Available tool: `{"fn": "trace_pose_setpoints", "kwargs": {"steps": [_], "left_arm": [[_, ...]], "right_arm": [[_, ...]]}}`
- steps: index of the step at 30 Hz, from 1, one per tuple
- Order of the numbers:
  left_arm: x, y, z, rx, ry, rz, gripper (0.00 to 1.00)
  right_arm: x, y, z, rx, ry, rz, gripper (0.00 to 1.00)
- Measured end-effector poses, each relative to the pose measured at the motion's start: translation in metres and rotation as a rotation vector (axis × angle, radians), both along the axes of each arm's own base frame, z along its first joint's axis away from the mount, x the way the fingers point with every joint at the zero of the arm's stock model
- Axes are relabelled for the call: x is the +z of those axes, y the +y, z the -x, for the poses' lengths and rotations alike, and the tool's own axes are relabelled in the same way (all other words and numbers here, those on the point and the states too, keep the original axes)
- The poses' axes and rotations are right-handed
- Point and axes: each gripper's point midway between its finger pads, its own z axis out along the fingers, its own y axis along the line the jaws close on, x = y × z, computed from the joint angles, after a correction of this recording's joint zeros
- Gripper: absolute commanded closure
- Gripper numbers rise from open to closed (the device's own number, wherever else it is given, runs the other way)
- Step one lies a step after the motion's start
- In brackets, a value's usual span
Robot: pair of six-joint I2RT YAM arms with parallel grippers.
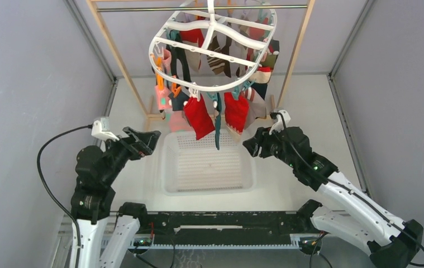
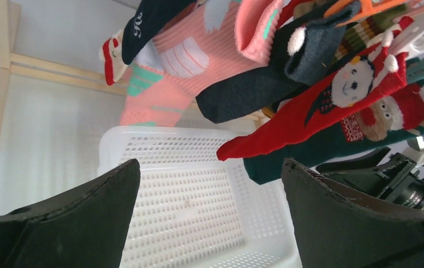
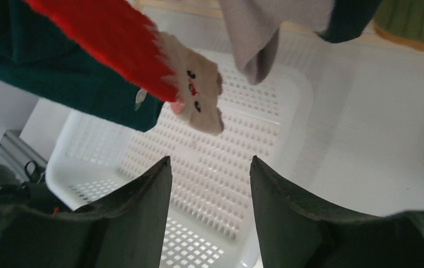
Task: Remove the socks clipped to the hanger
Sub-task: Remove the sock from the hanger.
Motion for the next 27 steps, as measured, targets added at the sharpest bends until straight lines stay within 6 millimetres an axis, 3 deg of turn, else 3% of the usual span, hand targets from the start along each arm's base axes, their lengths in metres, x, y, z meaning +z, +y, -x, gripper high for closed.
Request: {"fn": "trace_pose_setpoints", "kwargs": {"steps": [3, 8, 11, 18, 22, 27], "left_arm": [[0.002, 0.003, -0.011, 0.024, 0.037, -0.06, 0.0], [0.032, 0.012, -0.033, 0.09, 0.016, -0.144, 0.0], [0.036, 0.02, -0.039, 0.16, 0.008, -0.239, 0.0], [0.013, 0.027, -0.055, 0.251, 0.038, -0.402, 0.0], [-0.006, 0.014, -0.054, 0.208, 0.037, -0.457, 0.0], [-0.016, -0.009, -0.043, 0.139, 0.0, -0.498, 0.0]], "right_arm": [[0.0, 0.001, -0.01, -0.027, -0.03, 0.017, 0.39], [0.009, 0.002, -0.02, -0.041, -0.087, 0.018, 0.39], [0.018, 0.005, -0.022, -0.034, -0.122, 0.003, 0.39], [0.045, 0.02, -0.018, 0.02, -0.222, -0.057, 0.4], [0.062, 0.026, -0.017, 0.033, -0.278, -0.098, 0.41], [0.067, 0.03, -0.023, 0.029, -0.305, -0.11, 0.48]]}}
